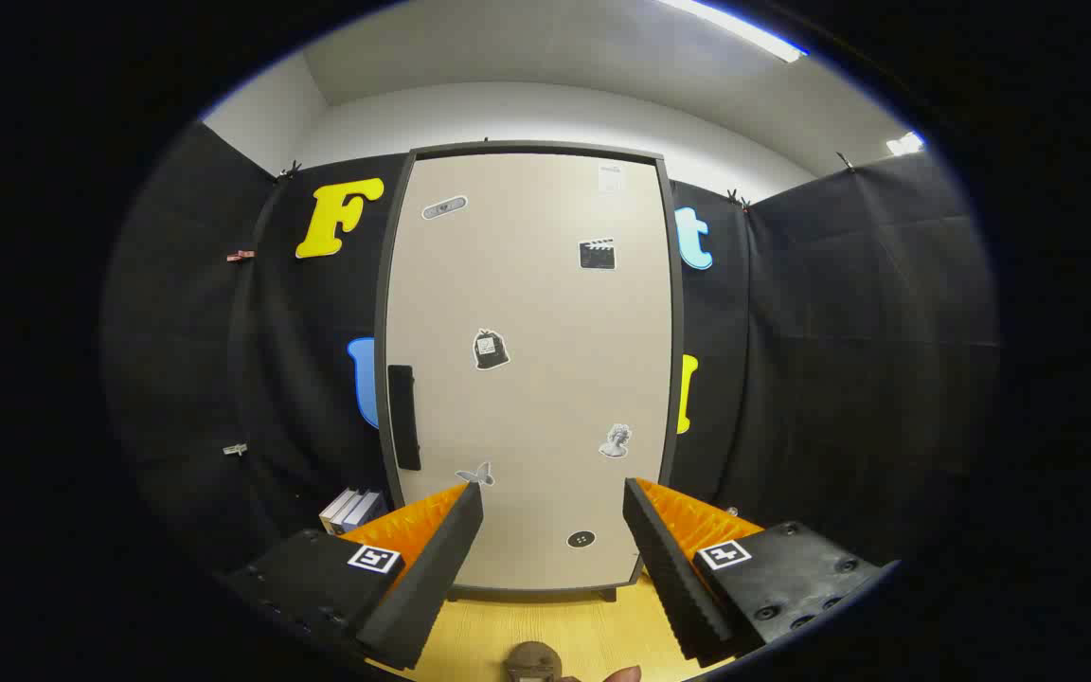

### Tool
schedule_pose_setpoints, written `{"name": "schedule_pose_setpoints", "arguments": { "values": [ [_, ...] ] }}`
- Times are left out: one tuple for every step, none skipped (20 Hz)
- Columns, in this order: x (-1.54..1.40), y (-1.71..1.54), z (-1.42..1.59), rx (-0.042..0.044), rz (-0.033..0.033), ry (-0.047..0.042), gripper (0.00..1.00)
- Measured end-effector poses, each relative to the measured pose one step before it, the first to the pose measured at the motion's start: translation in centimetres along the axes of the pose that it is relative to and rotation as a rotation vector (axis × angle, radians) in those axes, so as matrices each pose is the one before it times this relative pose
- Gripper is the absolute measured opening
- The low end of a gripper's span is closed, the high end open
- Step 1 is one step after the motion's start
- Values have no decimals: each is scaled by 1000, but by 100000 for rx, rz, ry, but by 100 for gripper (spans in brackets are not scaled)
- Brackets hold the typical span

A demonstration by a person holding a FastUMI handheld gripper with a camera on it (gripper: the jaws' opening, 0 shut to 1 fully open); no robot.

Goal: Open the shoe cabinet door, grab the shoes and put them into the shoe cabinet, then close the shoe cabinet door.

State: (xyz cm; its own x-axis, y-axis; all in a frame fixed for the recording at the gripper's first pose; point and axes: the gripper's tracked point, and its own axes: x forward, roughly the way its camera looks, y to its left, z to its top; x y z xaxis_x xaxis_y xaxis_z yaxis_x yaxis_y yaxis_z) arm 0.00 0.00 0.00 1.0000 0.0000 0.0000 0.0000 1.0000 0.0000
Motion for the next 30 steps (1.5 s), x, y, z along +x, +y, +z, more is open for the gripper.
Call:
{"name": "schedule_pose_setpoints", "arguments": {
  "values": [
    [-49,62,73,-32,22,-282,98],
    [-12,62,57,98,68,-163,98],
    [28,8,-34,18,42,54,98],
    [-38,15,54,92,-97,12,98],
    [-5,18,-57,11,-63,269,98],
    [32,35,-37,-115,128,326,98],
    [16,22,-31,-171,74,132,98],
    [-13,47,117,-163,-101,-142,98],
    [53,23,-51,-12,-44,-72,98],
    [19,121,66,-65,76,27,98],
    [-37,70,-104,-173,-32,101,98],
    [8,127,10,-261,-7,173,98],
    [-34,-62,-79,-242,-54,14,98],
    [-6,157,9,-153,-31,53,98],
    [21,143,44,-19,39,-71,98],
    [23,118,99,35,16,-140,98],
    [115,202,92,54,99,-175,98],
    [116,319,221,123,142,-401,98],
    [213,416,346,176,368,-495,98],
    [336,486,335,80,483,-672,98],
    [443,712,240,-10,696,-337,97],
    [453,717,203,279,773,33,97],
    [572,870,212,699,1166,-61,98],
    [652,989,71,844,1150,352,98],
    [657,846,150,883,1176,-122,98],
    [730,1002,231,559,958,-222,98],
    [931,789,183,173,753,-684,98],
    [999,961,173,201,793,-423,98],
    [899,811,-158,561,899,177,98],
    [1026,791,-312,837,1034,502,98]
  ]
}}
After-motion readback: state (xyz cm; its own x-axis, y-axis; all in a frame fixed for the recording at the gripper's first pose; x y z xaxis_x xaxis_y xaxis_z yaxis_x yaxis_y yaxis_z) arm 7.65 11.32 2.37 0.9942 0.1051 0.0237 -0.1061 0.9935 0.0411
